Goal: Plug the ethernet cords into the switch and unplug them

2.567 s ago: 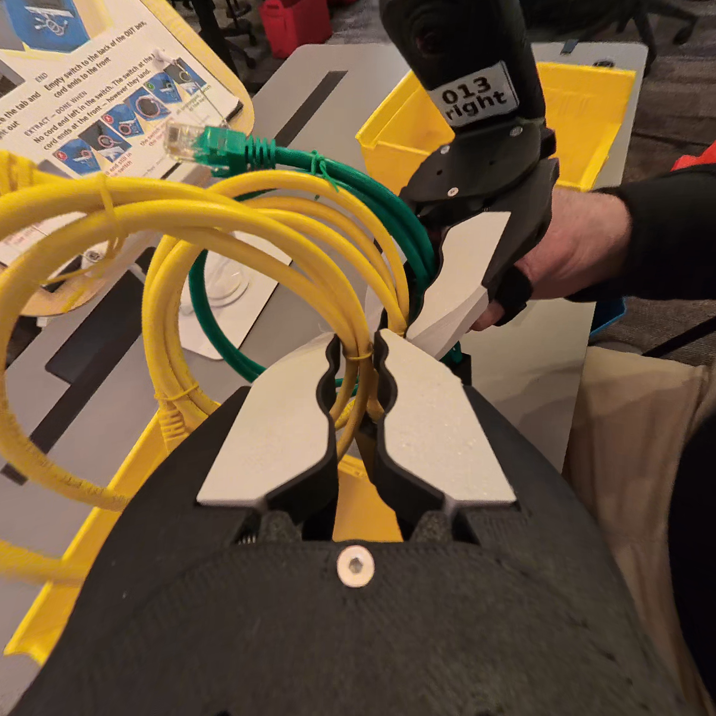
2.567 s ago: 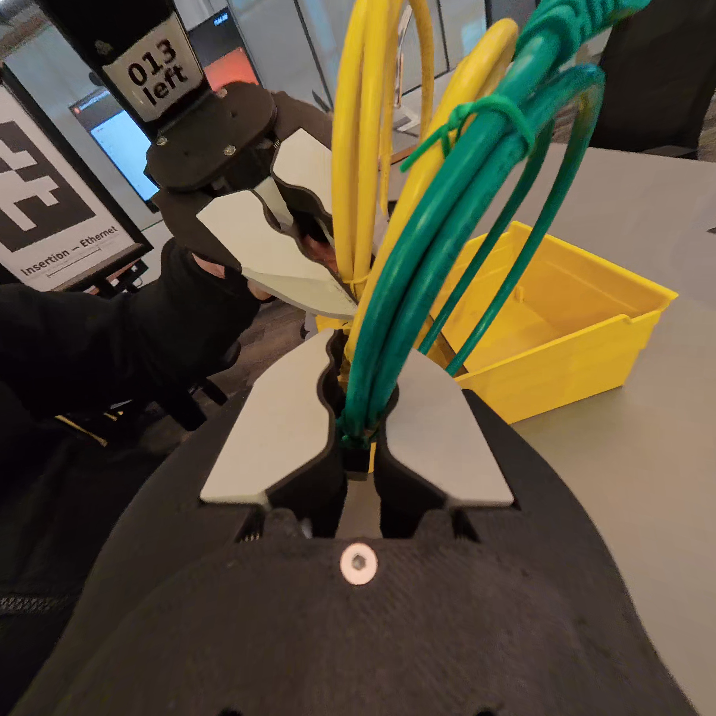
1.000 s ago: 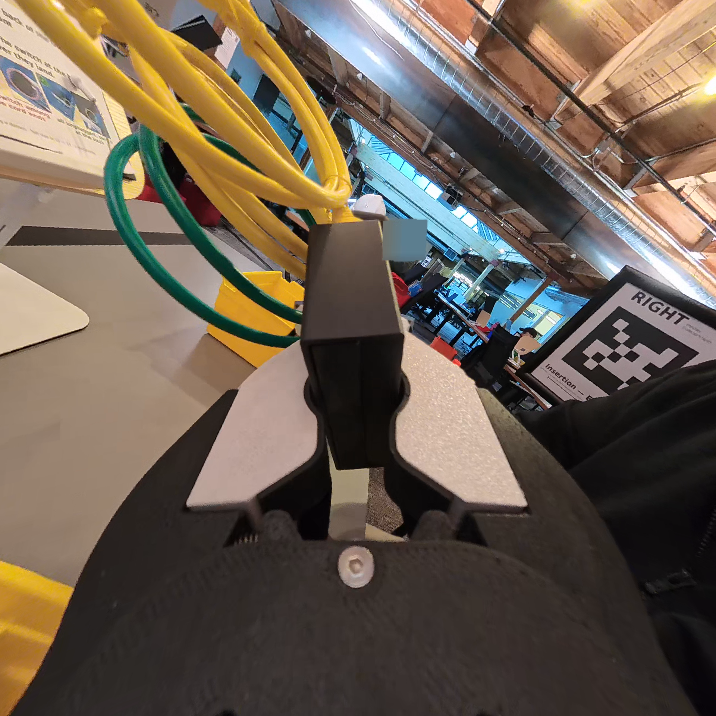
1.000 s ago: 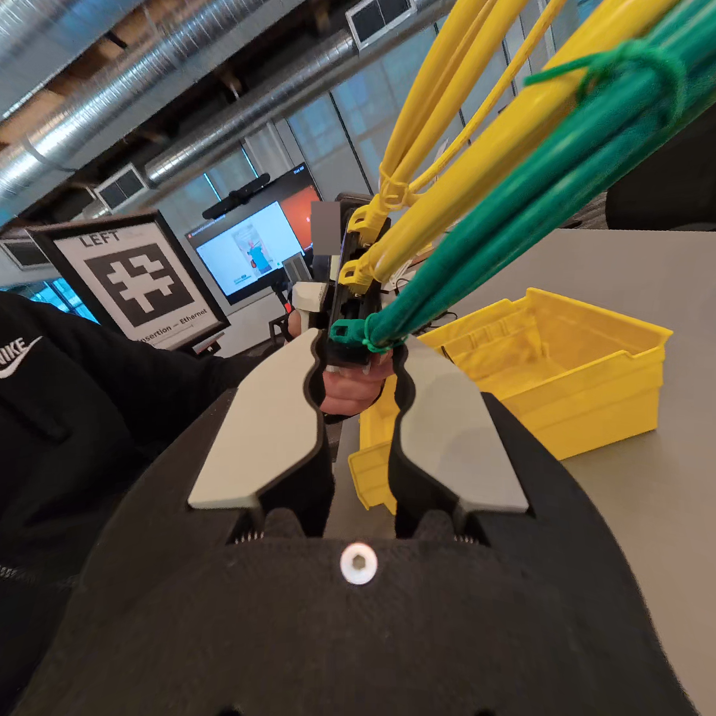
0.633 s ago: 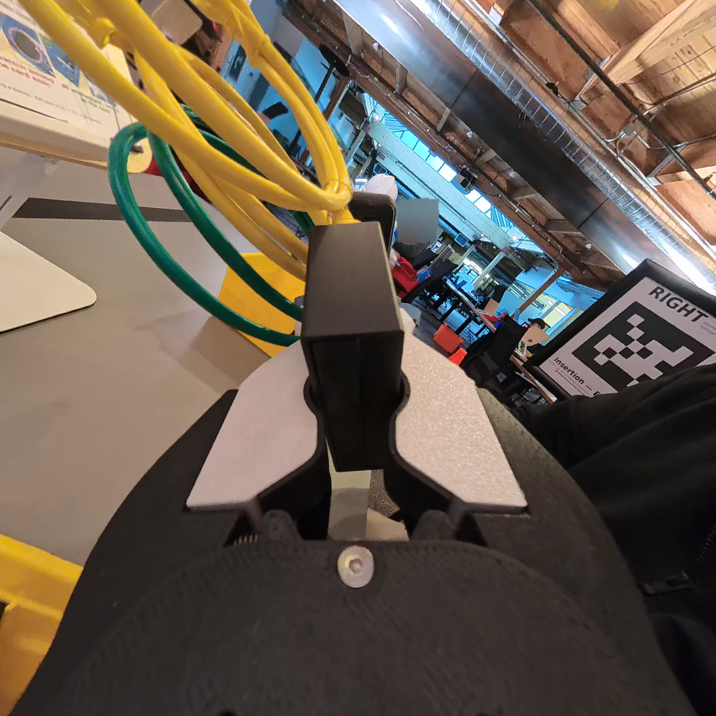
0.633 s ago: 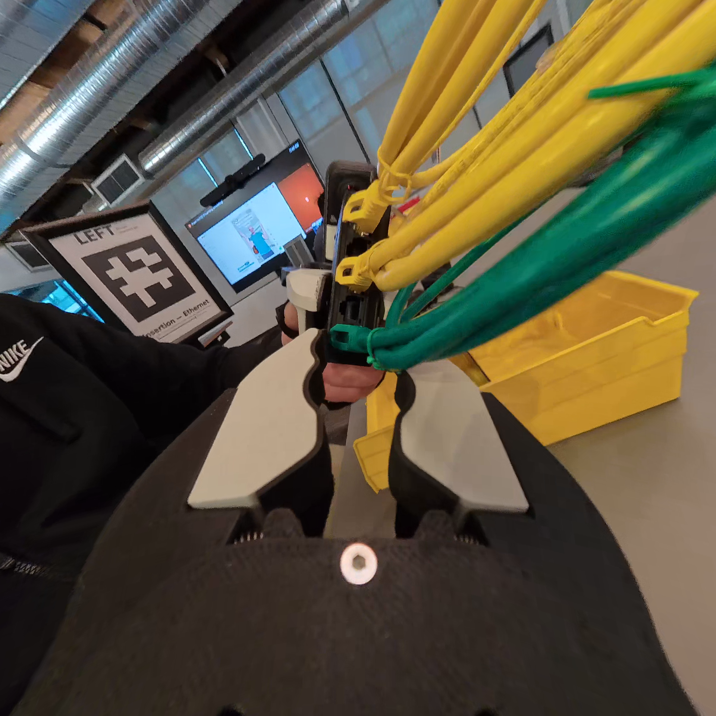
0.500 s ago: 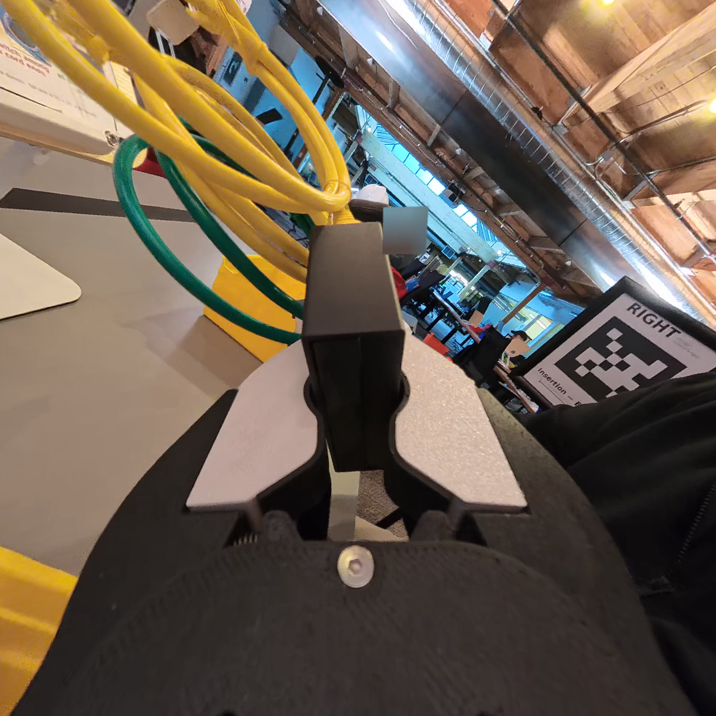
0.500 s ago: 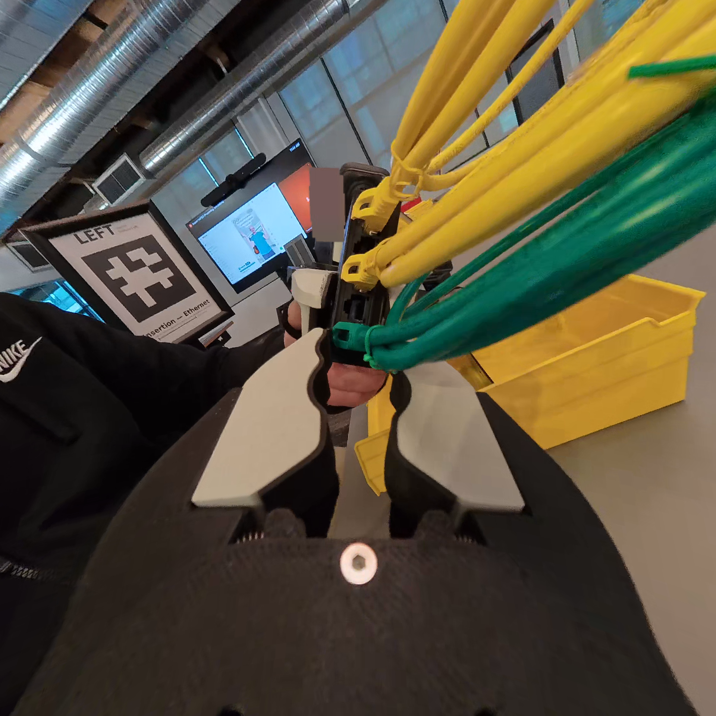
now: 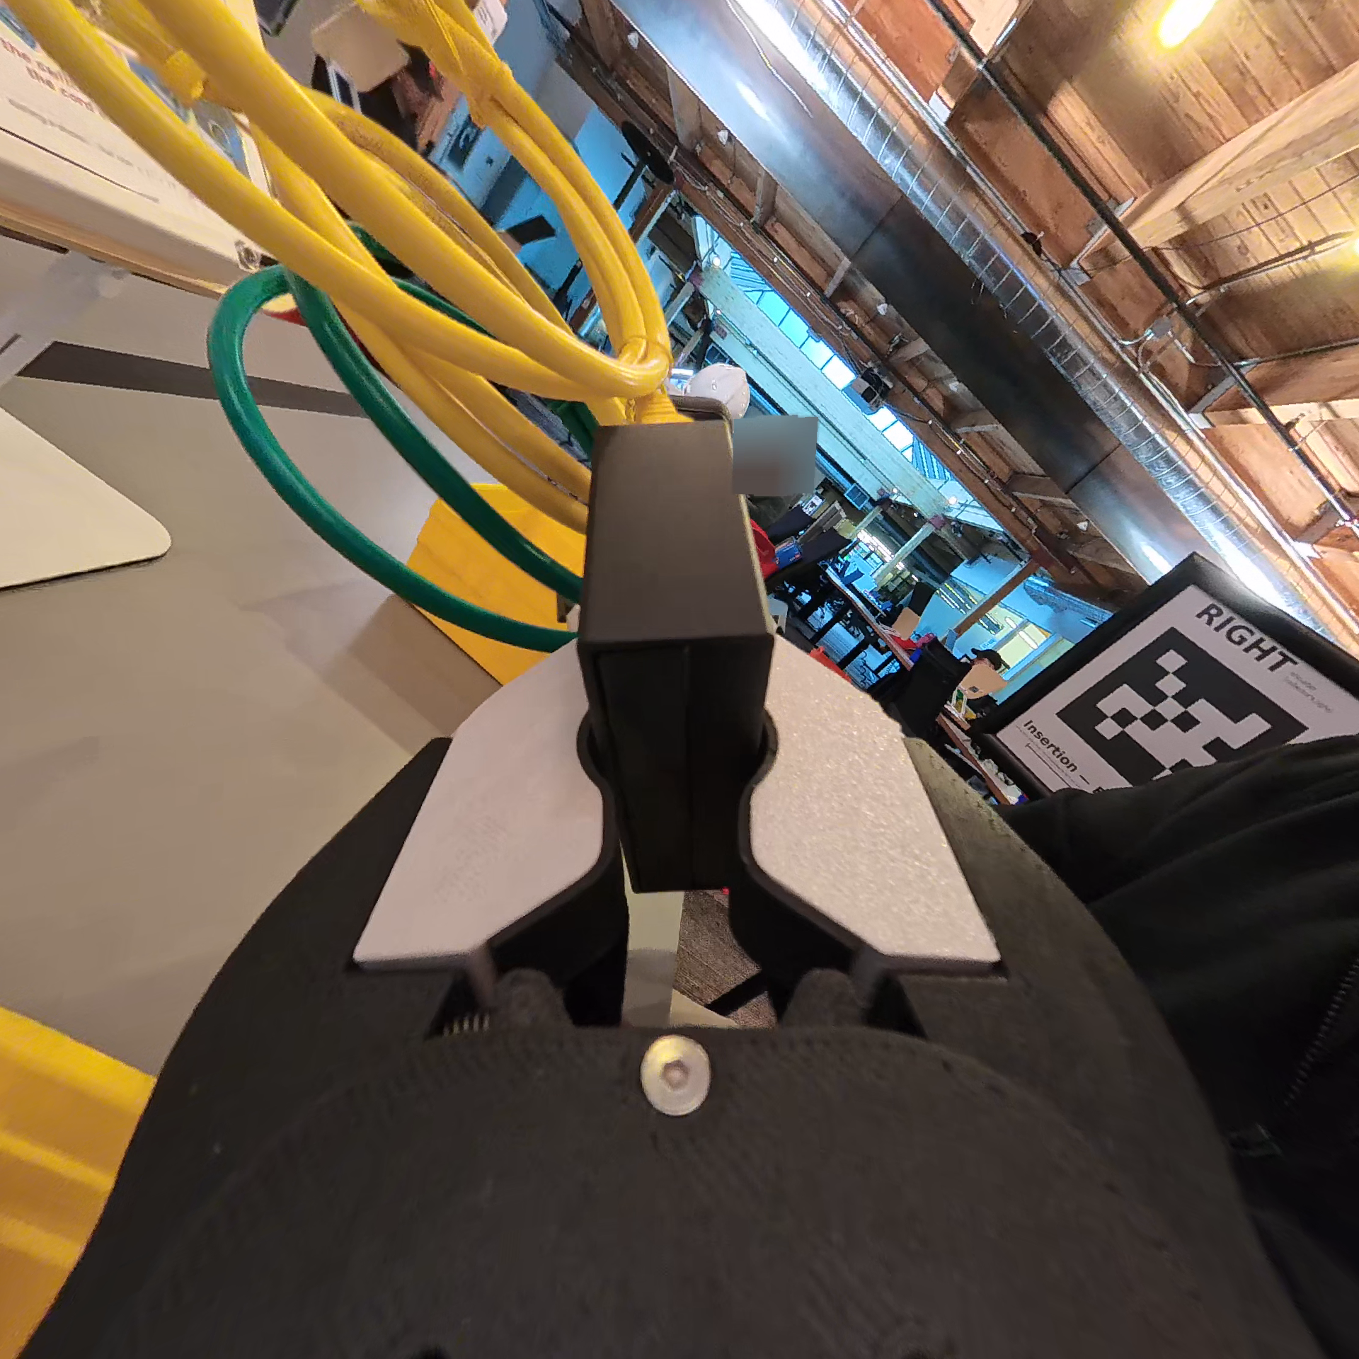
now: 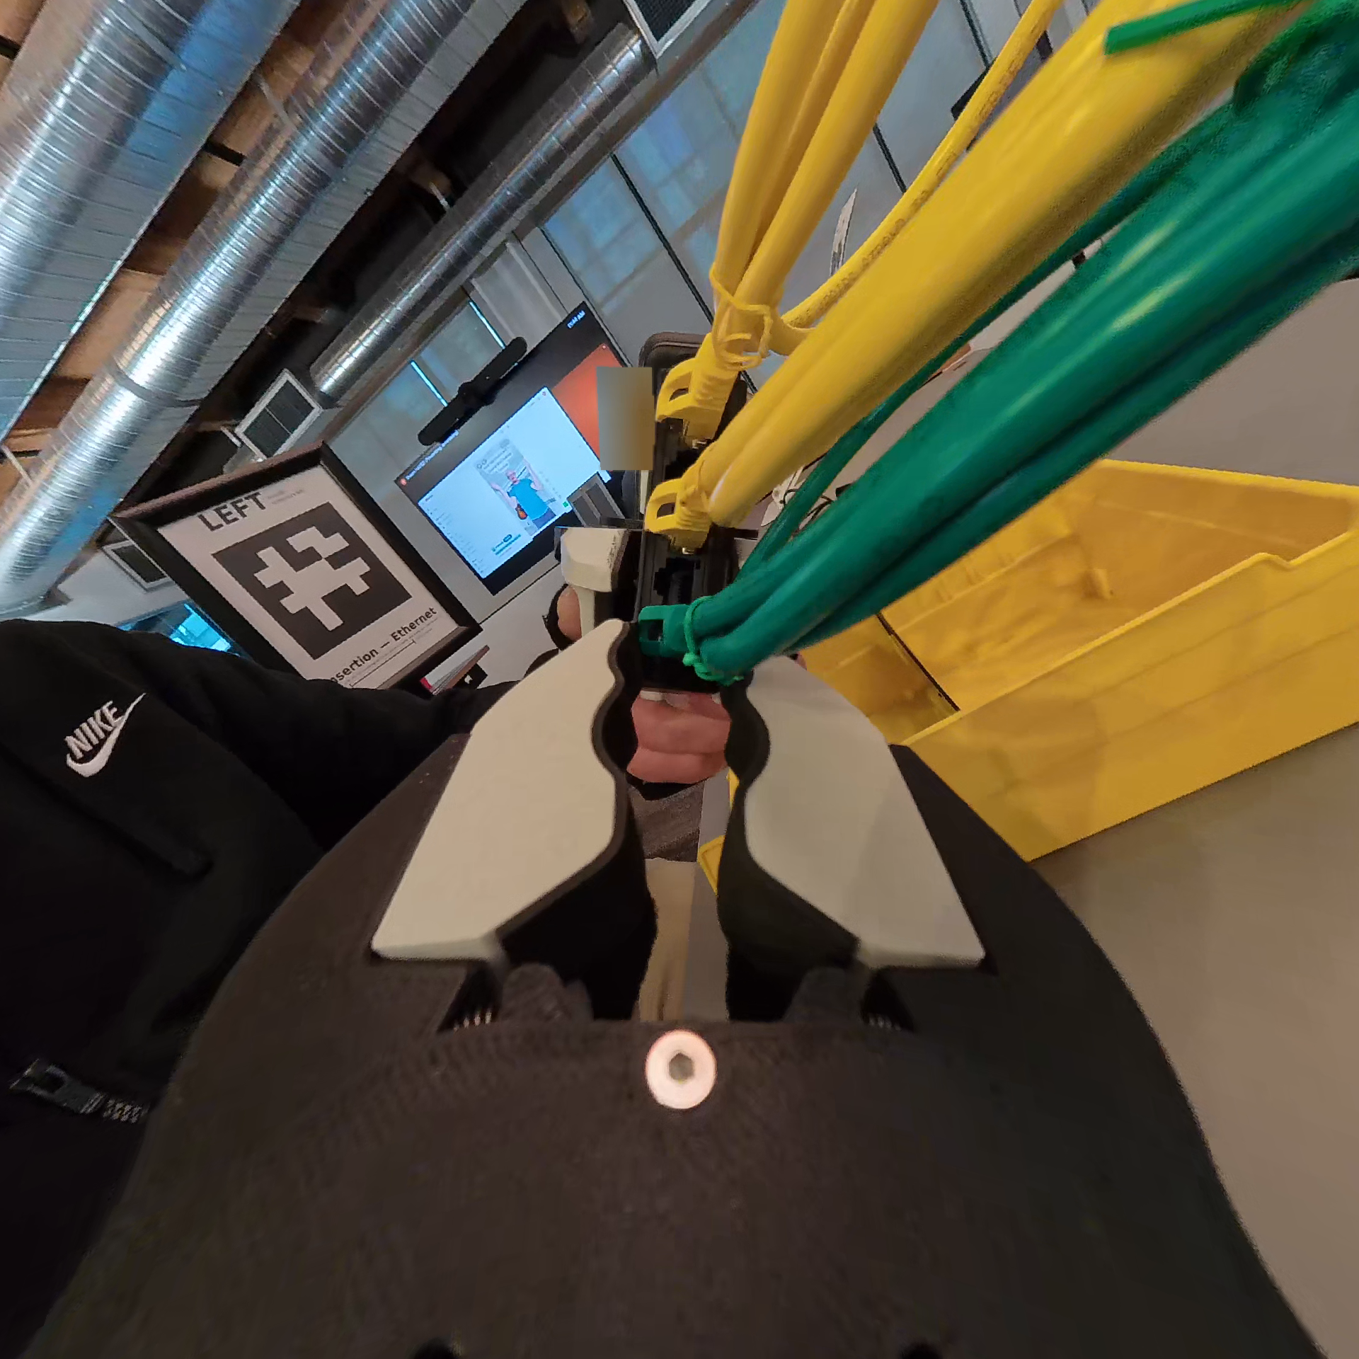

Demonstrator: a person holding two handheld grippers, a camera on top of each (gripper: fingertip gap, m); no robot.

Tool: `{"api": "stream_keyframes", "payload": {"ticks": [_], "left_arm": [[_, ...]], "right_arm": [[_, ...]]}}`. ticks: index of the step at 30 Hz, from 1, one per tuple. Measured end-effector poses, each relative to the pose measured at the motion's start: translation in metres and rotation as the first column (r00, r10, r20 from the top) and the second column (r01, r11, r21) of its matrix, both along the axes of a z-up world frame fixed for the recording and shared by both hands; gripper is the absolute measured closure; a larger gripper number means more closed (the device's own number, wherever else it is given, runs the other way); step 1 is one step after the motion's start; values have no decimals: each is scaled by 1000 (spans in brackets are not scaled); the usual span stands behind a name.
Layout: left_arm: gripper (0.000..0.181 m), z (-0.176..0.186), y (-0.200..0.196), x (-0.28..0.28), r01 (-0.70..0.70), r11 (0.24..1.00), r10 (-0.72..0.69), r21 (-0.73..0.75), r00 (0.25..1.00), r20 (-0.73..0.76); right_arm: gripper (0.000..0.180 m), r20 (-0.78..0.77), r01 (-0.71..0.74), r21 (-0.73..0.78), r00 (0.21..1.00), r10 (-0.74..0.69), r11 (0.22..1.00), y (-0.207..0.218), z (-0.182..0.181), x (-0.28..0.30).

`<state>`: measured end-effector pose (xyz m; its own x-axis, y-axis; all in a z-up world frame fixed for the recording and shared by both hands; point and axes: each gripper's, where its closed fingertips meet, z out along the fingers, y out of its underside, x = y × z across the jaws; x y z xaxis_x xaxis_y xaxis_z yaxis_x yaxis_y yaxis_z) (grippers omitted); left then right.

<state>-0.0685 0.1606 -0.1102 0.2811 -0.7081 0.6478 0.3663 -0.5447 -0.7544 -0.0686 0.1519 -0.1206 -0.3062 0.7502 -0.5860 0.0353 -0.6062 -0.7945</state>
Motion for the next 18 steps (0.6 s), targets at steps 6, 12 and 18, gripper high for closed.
{"api": "stream_keyframes", "payload": {"ticks": [6, 12, 18], "left_arm": [[134, -1, -3, 5, 20, 999, -19, 37, 1000, -20], [150, -3, 3, 4, -34, 999, 35, 23, 998, -46], [150, -7, 3, 4, 7, 998, -5, -65, 1000, 29]], "right_arm": [[168, -50, 65, -9, 997, -65, 998, 7, 7, 3], [166, -47, 58, -20, 997, -59, 998, 8, 8, 5], [164, -34, 68, -78, 997, -71, 995, 9, 8, 2]]}}
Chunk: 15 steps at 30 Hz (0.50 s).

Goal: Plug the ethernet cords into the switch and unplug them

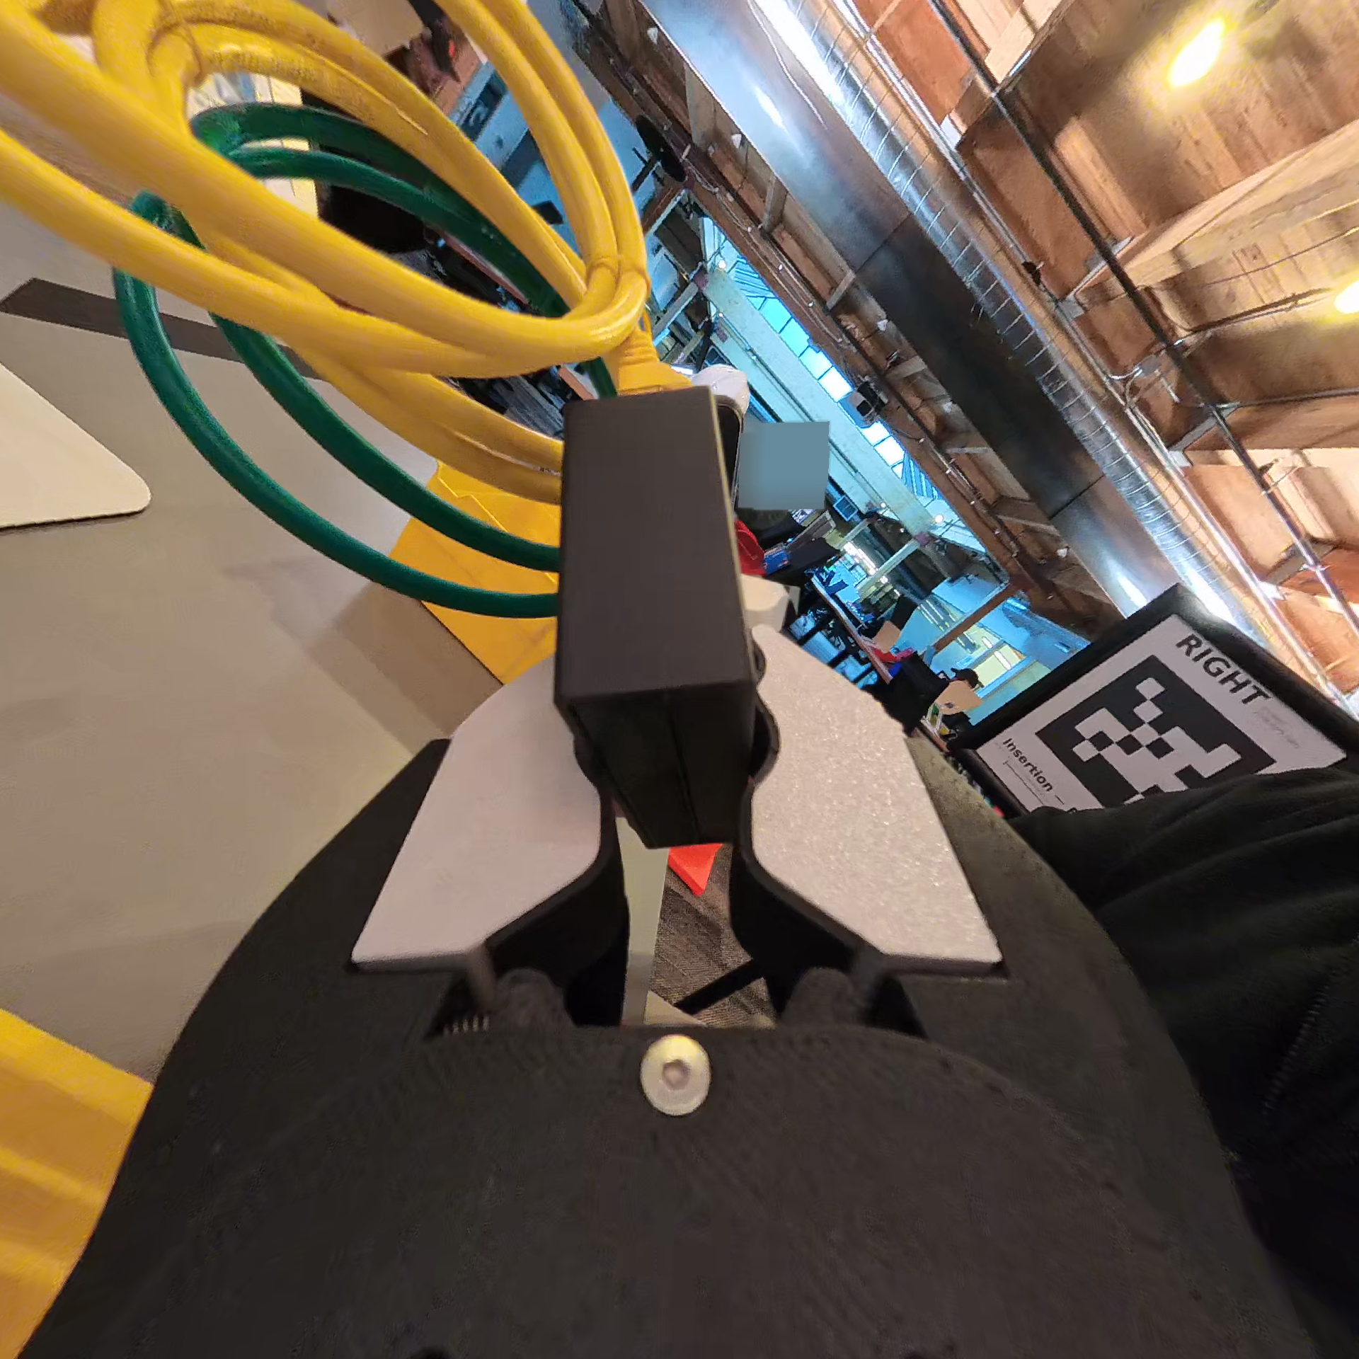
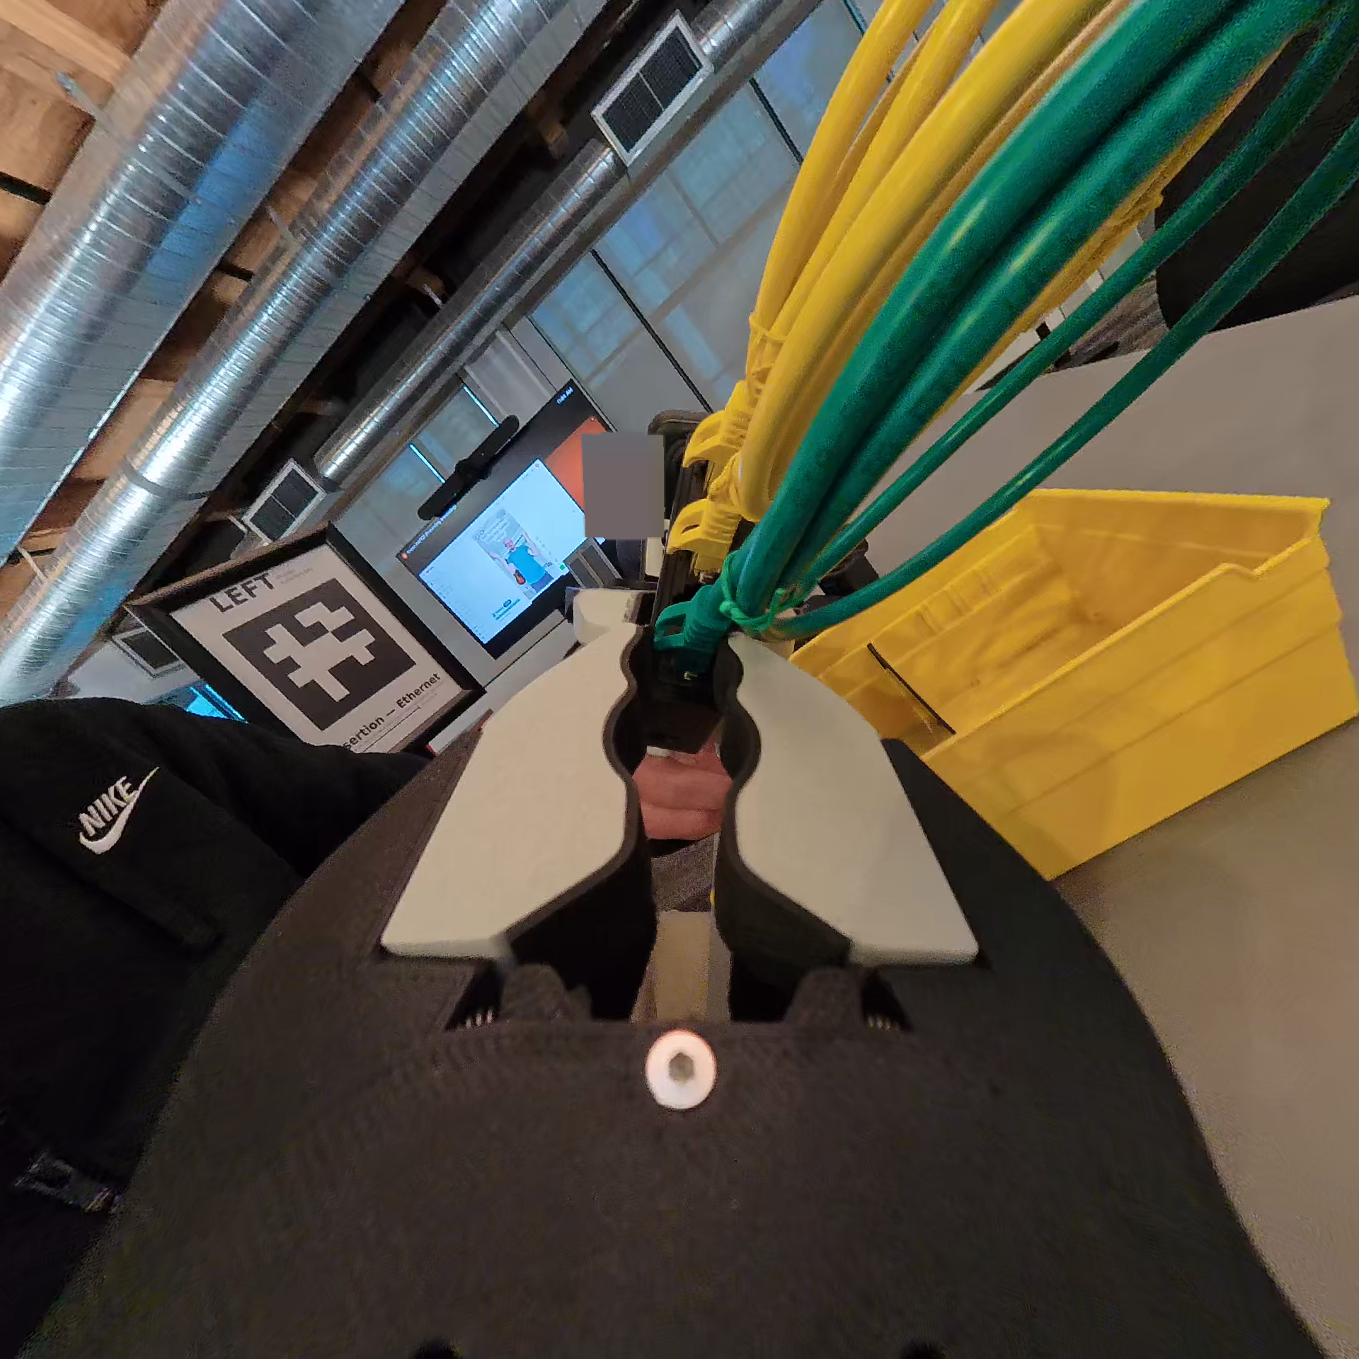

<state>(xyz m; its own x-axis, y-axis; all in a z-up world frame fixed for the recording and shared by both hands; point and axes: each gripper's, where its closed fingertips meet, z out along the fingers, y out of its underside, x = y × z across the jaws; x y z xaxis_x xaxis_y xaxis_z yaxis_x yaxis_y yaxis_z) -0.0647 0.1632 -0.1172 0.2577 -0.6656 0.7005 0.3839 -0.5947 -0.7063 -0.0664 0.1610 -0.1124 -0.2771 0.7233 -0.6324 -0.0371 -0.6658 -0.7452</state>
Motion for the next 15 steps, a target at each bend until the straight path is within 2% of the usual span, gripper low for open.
{"api": "stream_keyframes", "payload": {"ticks": [7, 10, 12, 15], "left_arm": [[150, -5, 0, 2, 3, 1000, -3, 2, 999, -52], [150, -6, 1, 3, -6, 1000, 7, 14, 1000, -28], [147, -6, -2, 7, 16, 1000, -16, 17, 1000, 16], [143, -8, -6, 16, 35, 999, -35, 33, 999, 2]], "right_arm": [[166, 10, 10, 4, 1000, -10, 1000, 2, -3, 1], [167, 15, 32, 43, 999, -32, 999, 3, -3, 2], [167, -1, 50, 25, 999, -50, 998, 5, 0, 3], [167, -24, 78, -3, 997, -78, 997, 10, 3, 7]]}}
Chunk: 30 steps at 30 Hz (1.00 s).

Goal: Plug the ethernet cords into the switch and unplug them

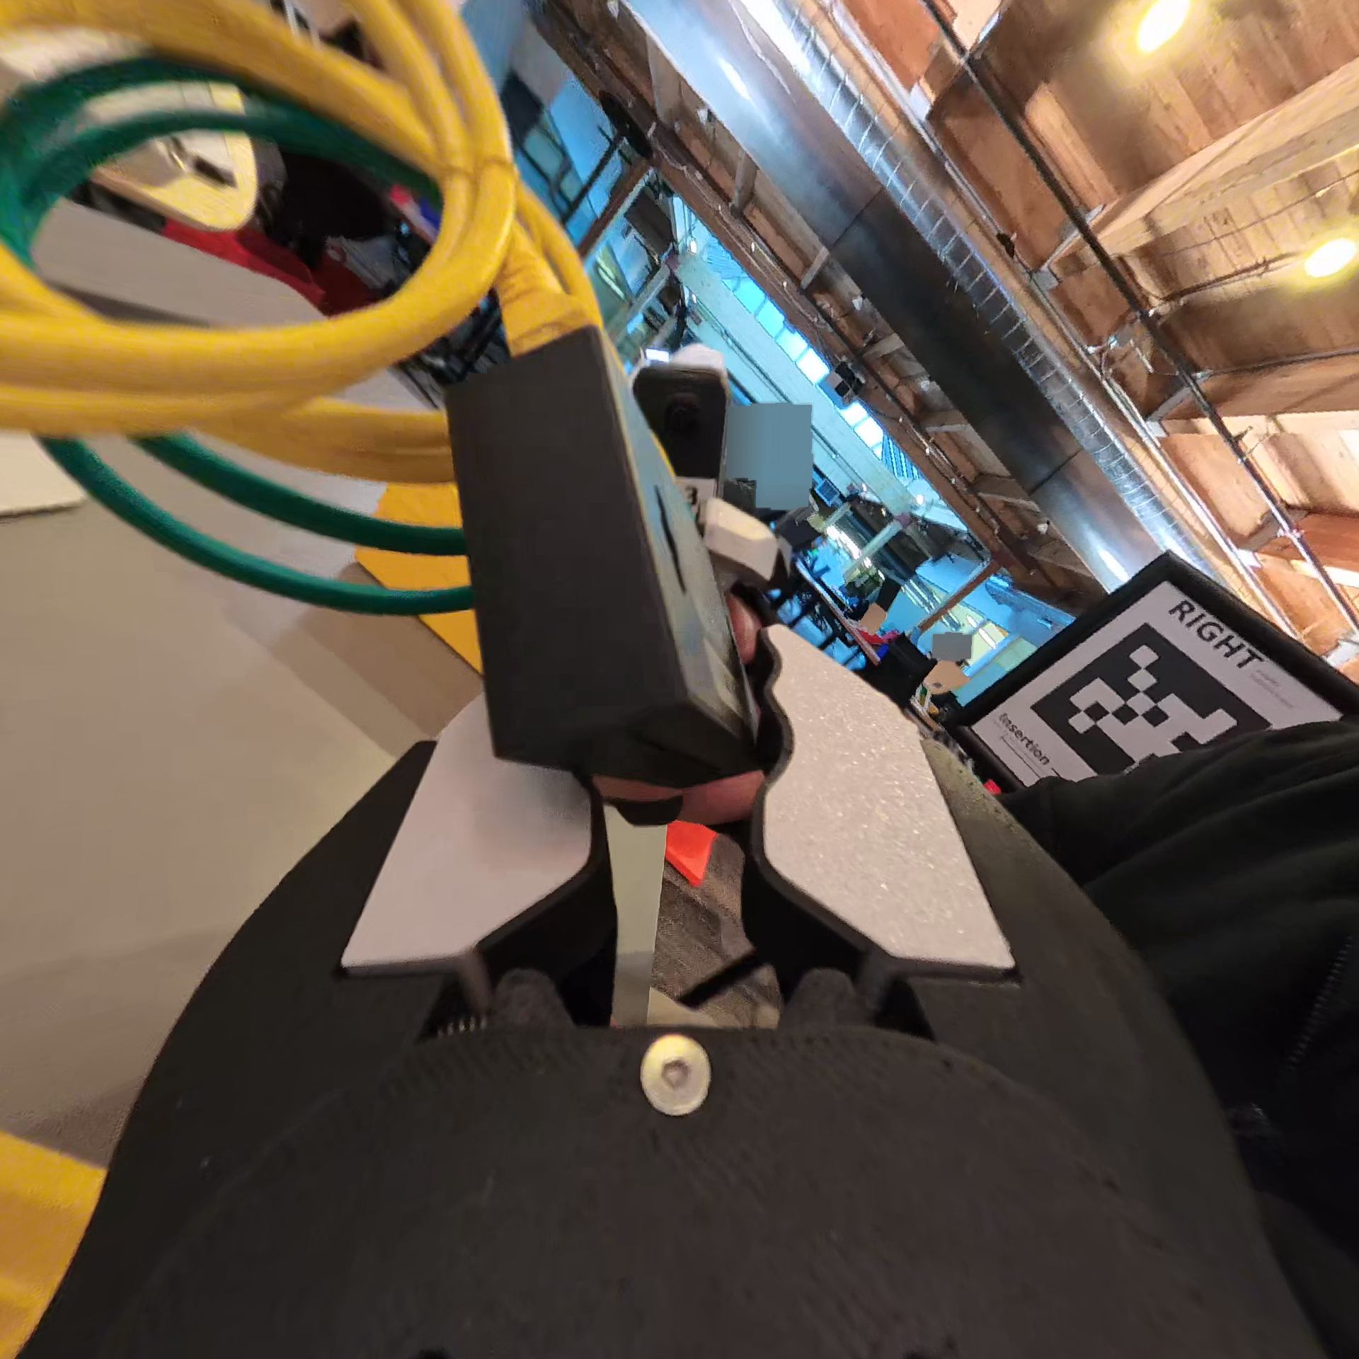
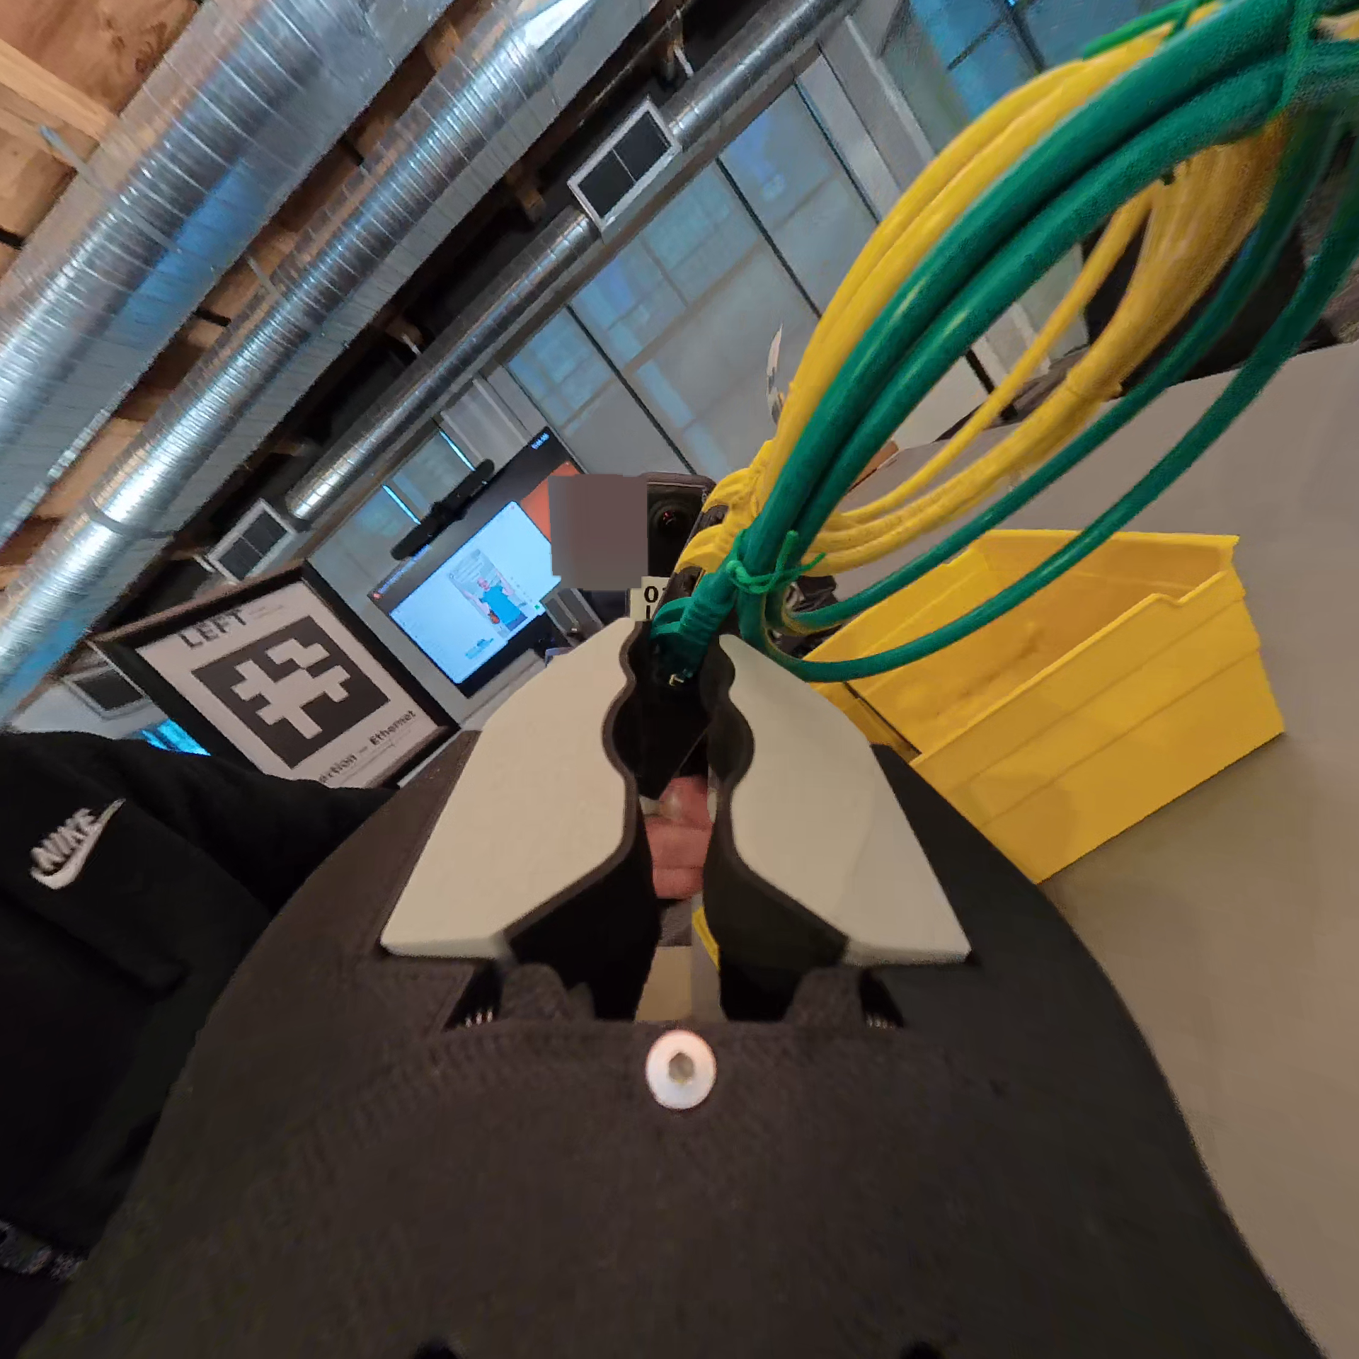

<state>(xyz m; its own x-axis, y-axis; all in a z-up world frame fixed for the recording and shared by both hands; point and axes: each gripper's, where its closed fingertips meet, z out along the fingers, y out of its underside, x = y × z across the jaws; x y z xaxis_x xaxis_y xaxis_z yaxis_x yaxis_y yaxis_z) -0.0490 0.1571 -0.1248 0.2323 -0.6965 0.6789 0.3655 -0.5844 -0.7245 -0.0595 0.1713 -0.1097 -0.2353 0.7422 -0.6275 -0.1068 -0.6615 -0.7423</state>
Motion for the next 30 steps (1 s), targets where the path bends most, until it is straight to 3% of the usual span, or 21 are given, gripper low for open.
{"api": "stream_keyframes", "payload": {"ticks": [5, 8, 11, 13, 15, 17, 19, 21, 23, 30], "left_arm": [[149, 5, 4, -9, -35, 999, 35, 1, 999, 9], [150, 16, 5, -17, -32, 999, 33, -13, 996, 82], [149, 20, 4, -20, -16, 999, 19, -31, 995, 102], [149, 22, 2, -20, 8, 998, 0, -64, 991, 135], [148, 22, 0, -17, 50, 994, -33, -99, 986, 162], [149, 23, -3, -14, 77, 989, -54, -124, 983, 177], [148, 22, -8, -9, 112, 982, -84, -153, 980, 179], [147, 22, -13, -7, 139, 974, -104, -179, 976, 191], [148, 14, -16, -3, 147, 964, -112, -223, 981, 160], [147, 4, -33, 13, 226, 925, -177, -304, 967, 181]], "right_arm": [[165, 30, -58, -15, 998, 59, 998, -4, -2, -1], [138, 128, -104, 68, 987, 94, 992, -8, -5, 4], [143, 336, -110, 376, 941, -24, 920, -12, -19, 11], [146, 288, -30, 666, 932, -220, 745, -12, -3, 16], [146, 180, 13, 925, 864, -469, 380, -8, 8, 22], [142, 69, -91, 996, 784, -617, -4, -6, 8, 23], [139, -22, -192, 949, 752, -659, -251, -9, 3, 20], [135, -72, -254, 901, 712, -698, -352, -4, -4, 20], [142, -105, -277, 857, 732, -673, -434, -12, -6, 21], [154, -125, -373, 700, 776, -618, -609, -22, -13, 24]]}}
